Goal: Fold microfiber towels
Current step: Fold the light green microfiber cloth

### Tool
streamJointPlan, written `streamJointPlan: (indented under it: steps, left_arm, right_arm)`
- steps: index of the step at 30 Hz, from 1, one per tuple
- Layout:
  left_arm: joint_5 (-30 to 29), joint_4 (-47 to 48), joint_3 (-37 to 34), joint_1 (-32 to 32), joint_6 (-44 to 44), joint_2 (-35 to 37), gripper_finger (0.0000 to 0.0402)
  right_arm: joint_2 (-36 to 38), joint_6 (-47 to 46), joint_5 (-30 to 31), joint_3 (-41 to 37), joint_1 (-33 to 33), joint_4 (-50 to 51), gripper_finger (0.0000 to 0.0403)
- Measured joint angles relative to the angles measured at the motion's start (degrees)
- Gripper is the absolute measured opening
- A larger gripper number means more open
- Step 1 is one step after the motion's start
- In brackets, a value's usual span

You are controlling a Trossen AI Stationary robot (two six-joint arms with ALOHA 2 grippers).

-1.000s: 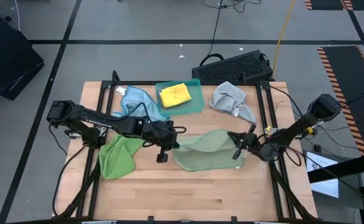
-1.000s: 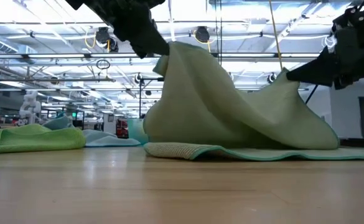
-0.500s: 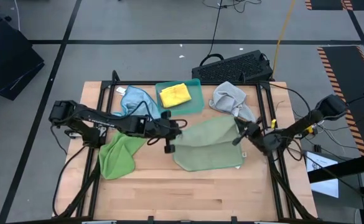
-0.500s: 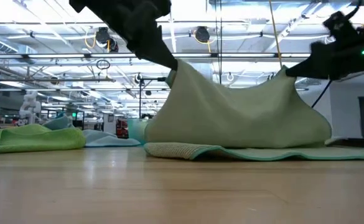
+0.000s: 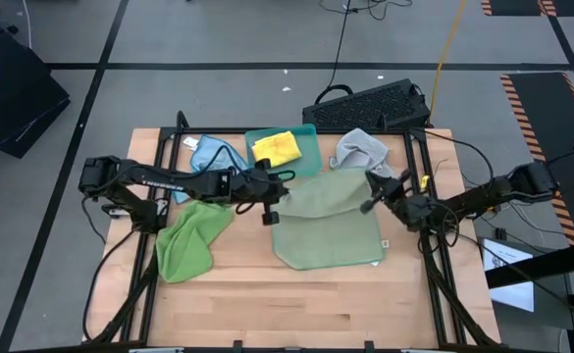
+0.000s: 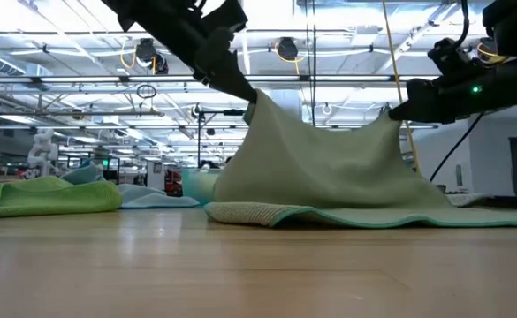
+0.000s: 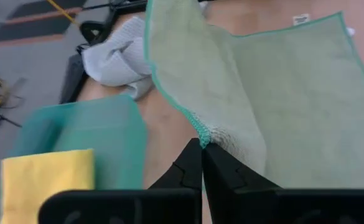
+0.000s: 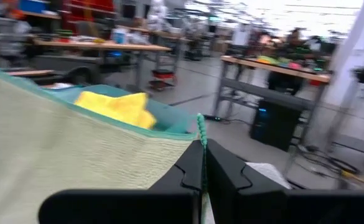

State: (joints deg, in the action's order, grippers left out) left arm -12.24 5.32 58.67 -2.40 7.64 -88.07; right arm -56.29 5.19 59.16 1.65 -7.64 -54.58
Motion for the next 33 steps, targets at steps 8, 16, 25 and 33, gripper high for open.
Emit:
streamJointPlan:
  steps: [8,16,25,33]
  left_arm:
    - [4.1,3.4,0.0,1.0,3.6,1.0,0.0004]
    - [0.9,3.7,0.0,-0.4,2.3,7.9,0.0005]
    - [12.9,6.6,0.0,1.4,-0.8,5.4,0.0006]
    - [12.2,8.8,0.0,3.8,-2.9,1.8,0.0006]
  right_arm:
    - [0.5,6.2,-2.6,1.3,1.6,-5.0,0.0004]
    - [1.1,11.0,-5.7,6.3,4.3,-0.3,0.0004]
    - [1.1,-5.2,-8.5,6.4,3.3,17.0,0.0004]
    - [1.1,-12.4,-16.5,6.5,3.3,26.7,0.0004]
